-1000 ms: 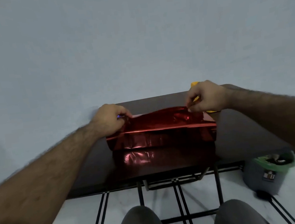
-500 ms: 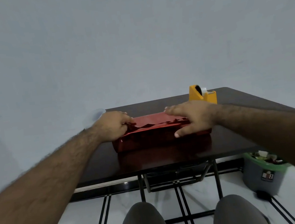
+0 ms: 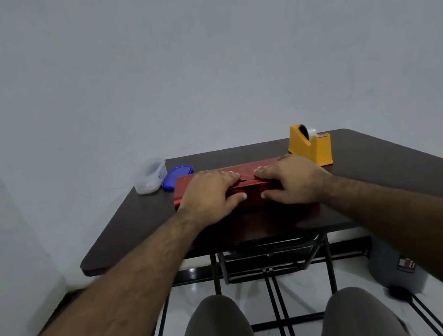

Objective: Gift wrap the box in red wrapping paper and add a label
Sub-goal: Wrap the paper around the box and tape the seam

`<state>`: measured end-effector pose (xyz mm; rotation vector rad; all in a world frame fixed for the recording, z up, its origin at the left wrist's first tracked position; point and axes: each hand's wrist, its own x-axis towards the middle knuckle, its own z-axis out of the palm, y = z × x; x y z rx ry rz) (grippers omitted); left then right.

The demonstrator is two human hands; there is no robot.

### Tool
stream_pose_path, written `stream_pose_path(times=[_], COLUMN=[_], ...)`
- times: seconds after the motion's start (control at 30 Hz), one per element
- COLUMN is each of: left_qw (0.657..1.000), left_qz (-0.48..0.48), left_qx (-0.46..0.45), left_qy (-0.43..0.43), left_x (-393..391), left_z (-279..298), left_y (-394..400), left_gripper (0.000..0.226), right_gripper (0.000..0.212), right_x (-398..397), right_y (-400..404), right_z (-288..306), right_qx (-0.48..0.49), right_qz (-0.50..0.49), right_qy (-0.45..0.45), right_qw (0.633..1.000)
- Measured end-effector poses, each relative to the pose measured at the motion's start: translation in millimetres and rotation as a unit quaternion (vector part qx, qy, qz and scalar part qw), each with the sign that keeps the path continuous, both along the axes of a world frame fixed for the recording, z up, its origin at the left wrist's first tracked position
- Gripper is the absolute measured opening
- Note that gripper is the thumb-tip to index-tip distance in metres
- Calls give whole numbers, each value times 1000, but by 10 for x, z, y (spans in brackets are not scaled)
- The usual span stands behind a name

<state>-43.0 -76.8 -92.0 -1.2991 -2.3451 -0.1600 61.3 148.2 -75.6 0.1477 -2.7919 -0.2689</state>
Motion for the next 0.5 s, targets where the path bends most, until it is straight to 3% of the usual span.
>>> stream_pose_path(times=[0.07,0.17,0.33,0.5], left_qw=[999,997,994,991], left_qz=[15,33,51,44], left_qx=[17,59,98,124], left_qy=[26,38,1,-4], left_x=[-6,-43,-37,-85], left_z=[-62,-106,-129,-157], left_y=[15,55,175,204], left_gripper=[62,56,36,29], right_gripper=[78,64,50,44], right_x=[-14,-58,-83,-80], right_y=[10,37,17,-6], right_z=[-34,-76,-81,-67], right_qx=[-36,-49,-42,-77], right_qz=[-2,7,10,-10], right_qy=[7,23,56,71], right_qw=[999,998,997,994])
